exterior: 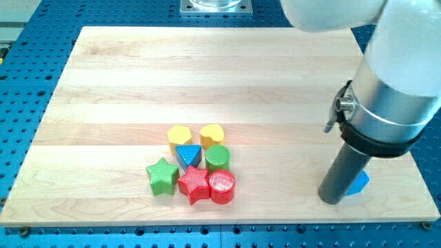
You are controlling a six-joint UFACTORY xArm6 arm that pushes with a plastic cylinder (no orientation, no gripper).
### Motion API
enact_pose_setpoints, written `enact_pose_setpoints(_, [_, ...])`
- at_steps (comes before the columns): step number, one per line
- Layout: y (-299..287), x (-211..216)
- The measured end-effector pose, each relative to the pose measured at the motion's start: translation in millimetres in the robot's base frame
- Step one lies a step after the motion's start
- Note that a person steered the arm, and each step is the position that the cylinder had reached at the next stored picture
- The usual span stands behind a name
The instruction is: Place your arm at the left side of the green star
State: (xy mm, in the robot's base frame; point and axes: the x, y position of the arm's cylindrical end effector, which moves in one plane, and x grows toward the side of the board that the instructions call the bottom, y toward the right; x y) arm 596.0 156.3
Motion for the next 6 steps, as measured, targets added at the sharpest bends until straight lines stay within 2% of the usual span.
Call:
enact_pose_setpoints(1, [-47.9,22.2])
enact_pose_setpoints(2, [-54.3,22.9])
enact_pose_setpoints(3, [-105.9,22.9])
enact_pose_setpoints(5, [-285.7,22.1])
enact_pose_setpoints(6, [-318.8,-3.4])
